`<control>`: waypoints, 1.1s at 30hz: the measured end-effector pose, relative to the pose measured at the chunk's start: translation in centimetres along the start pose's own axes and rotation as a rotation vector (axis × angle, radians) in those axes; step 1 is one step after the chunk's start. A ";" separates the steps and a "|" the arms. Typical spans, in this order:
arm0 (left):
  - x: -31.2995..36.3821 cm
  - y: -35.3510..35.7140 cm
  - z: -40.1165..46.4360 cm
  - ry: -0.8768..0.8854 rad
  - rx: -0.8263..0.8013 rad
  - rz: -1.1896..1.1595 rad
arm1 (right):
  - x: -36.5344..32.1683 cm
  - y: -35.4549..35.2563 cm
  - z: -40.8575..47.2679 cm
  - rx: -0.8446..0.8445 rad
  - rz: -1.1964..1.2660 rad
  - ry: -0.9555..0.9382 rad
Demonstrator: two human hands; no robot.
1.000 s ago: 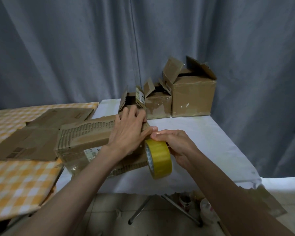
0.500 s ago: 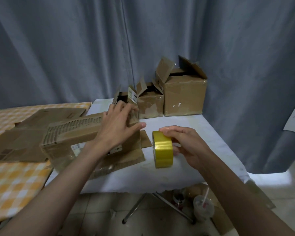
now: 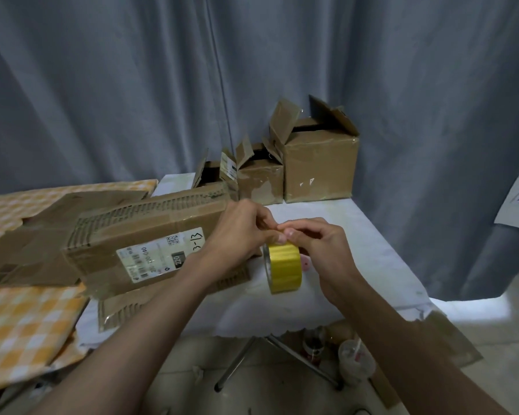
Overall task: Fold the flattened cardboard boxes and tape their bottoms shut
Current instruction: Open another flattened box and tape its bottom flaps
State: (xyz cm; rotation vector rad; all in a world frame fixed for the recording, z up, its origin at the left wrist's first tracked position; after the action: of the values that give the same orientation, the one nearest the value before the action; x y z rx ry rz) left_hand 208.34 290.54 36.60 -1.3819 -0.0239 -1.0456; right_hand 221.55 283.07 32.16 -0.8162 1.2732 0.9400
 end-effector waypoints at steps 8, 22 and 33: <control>0.5 0.6 -1.6 -0.051 0.163 0.156 | 0.0 -0.3 0.2 -0.031 0.014 0.043; 1.9 -1.8 -3.2 0.140 0.344 0.269 | -1.3 -0.2 0.3 -0.255 -0.066 0.015; 1.1 -1.5 0.0 0.047 0.333 0.111 | -2.9 -1.6 0.6 -0.255 -0.134 -0.243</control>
State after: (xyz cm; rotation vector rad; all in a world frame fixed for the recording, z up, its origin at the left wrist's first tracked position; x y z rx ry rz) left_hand 208.09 290.15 38.46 -1.0454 -0.0822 -0.9333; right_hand 223.10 282.66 35.11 -0.9411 0.8889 1.0708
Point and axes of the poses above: each hand's wrist, its own z-axis towards the middle knuckle, its own y-axis out of the palm, x = y × z, the point moved 5 cm from there along z, towards the middle knuckle, and after that the axes turned 1 degree about -y, right-handed, at the moved point
